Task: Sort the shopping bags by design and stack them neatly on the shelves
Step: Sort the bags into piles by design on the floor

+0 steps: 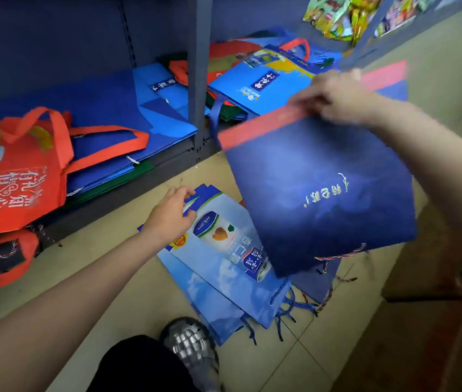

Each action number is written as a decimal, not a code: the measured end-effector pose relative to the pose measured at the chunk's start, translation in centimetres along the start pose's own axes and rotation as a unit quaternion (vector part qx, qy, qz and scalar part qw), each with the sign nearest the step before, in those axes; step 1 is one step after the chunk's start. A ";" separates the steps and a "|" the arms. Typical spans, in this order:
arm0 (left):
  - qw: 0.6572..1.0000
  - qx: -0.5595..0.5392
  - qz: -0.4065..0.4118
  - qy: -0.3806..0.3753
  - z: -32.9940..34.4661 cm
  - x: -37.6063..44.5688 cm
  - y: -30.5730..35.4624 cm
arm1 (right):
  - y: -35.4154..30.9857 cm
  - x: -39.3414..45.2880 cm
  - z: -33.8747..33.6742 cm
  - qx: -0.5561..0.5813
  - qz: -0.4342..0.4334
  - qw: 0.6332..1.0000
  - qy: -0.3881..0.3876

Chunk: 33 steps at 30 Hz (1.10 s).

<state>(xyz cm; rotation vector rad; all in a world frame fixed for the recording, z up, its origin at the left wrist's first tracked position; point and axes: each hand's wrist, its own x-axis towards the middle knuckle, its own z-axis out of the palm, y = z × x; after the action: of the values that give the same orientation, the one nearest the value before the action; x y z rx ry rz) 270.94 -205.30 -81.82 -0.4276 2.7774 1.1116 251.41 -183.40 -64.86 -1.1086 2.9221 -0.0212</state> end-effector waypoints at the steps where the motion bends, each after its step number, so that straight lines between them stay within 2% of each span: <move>1: 1.000 0.011 -0.004 -0.007 0.4 0.1 -0.6 | -1.1 0.9 2.2 -0.034 -0.017 0.999 -0.017; 4: 0.998 0.044 -0.023 -0.027 1.6 0.4 -2.8 | -2.5 2.4 10.5 -0.044 0.018 0.997 -0.054; 7: 0.989 0.127 -0.007 -0.073 3.3 0.3 -5.3 | -3.2 0.3 19.0 0.049 0.098 0.986 -0.123; 10: 0.948 0.259 0.044 -0.179 5.8 -0.2 -7.4 | -4.6 -3.8 25.6 0.103 0.083 0.960 -0.245; 12: 0.922 0.298 0.035 -0.245 7.2 -0.6 -8.4 | -6.2 -5.9 28.2 0.139 0.070 0.955 -0.253; 14: 0.901 0.324 0.023 -0.288 8.1 -0.8 -9.4 | -8.3 -7.0 29.7 0.135 0.029 0.958 -0.252; 16: 0.879 0.362 0.020 -0.311 8.6 -1.1 -10.3 | -9.8 -7.3 30.8 0.065 -0.024 0.963 -0.261; 18: 0.863 0.396 0.024 -0.313 8.5 -1.2 -11.0 | -9.8 -7.1 31.4 0.016 -0.012 0.969 -0.247; 20: 0.855 0.421 0.028 -0.301 8.4 -1.3 -11.5 | -9.0 -6.3 31.4 0.012 0.046 0.969 -0.243; 25: 0.848 0.446 0.017 -0.284 8.2 -1.4 -11.4 | -7.5 -4.3 30.5 -0.006 0.112 0.962 -0.248; 28: 0.847 0.453 -0.001 -0.280 7.4 -2.1 -12.2 | -8.0 -1.8 30.2 0.084 0.107 0.969 -0.205; 31: 0.838 0.459 -0.054 -0.290 5.8 -2.8 -13.4 | -9.6 1.8 30.9 0.112 0.057 0.963 -0.240; 32: 0.844 0.439 -0.087 -0.294 5.3 -2.8 -13.7 | -10.0 2.6 31.2 0.101 0.057 0.958 -0.262; 33: 0.865 0.394 -0.129 -0.283 5.1 -2.8 -14.0 | -10.2 3.4 31.4 0.086 0.066 0.956 -0.273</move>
<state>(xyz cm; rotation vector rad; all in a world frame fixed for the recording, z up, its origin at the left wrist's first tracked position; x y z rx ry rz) 277.85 -210.85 -94.10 -0.2844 2.2695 -0.0292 256.29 -193.49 -96.05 -0.7419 2.4337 0.0276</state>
